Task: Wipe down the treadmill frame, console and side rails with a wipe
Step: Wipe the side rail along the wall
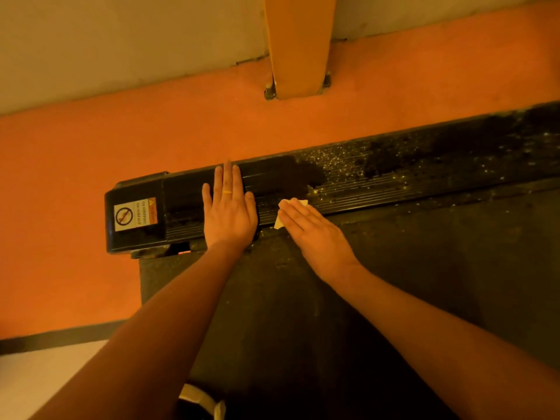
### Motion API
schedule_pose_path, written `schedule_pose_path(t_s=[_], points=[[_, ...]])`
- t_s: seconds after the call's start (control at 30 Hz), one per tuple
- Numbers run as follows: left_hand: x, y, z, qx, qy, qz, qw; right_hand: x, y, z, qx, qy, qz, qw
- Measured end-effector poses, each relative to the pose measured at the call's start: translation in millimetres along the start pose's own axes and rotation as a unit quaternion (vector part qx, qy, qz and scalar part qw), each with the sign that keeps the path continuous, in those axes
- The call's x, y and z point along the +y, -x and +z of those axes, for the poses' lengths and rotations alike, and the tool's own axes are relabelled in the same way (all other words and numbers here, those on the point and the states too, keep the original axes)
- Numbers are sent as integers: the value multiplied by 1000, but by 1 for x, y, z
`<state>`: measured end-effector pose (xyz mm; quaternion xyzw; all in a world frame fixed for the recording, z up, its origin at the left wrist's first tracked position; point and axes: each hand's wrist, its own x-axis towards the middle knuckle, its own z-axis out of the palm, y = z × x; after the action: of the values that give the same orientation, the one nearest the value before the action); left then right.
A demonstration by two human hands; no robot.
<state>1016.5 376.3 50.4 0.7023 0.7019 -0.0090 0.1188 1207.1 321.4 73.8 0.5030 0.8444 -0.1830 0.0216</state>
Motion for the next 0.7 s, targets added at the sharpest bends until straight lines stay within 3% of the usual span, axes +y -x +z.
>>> schedule_pose_path(t_s=[0.13,0.3,0.7], points=[[-1,0,2,6,-1,3,1000,3,-3,-5,38,-8,5,999],[-2,-1,3,13,-3,7,1000,2,2,-12,-17,12,6,1000],[-2,0,4,16,0,7,1000,29,36,-10,-16,48,41,998]])
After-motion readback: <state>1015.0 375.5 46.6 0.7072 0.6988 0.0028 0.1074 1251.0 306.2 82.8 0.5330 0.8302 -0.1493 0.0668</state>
